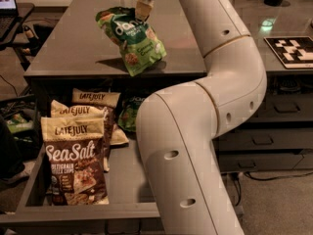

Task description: Pick green rice chip bag from top drawer and place on counter

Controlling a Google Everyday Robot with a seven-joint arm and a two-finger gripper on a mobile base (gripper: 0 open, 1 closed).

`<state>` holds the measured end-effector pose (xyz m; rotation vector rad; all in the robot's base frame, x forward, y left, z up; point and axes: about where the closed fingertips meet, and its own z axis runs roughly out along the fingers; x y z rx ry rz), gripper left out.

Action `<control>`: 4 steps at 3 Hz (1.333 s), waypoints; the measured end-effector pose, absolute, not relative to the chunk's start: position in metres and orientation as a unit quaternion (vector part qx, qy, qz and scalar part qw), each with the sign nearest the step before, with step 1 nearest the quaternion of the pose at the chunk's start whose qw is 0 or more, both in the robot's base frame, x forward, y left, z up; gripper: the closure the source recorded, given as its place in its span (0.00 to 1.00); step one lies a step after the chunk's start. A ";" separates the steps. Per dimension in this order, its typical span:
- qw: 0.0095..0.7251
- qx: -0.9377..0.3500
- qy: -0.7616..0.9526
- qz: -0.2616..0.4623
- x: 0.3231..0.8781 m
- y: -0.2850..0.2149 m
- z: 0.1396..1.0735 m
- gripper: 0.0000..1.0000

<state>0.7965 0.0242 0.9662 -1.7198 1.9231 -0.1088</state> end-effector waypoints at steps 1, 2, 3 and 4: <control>0.276 -0.640 0.716 -0.041 0.797 0.024 0.966 0.35; 0.276 -0.640 0.716 -0.041 0.797 0.024 0.966 0.13; 0.276 -0.640 0.716 -0.041 0.797 0.024 0.966 0.00; 0.276 -0.640 0.716 -0.041 0.797 0.024 0.966 0.00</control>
Offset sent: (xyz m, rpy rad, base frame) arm 0.0001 0.0001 -0.0001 0.0002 -0.0003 0.0000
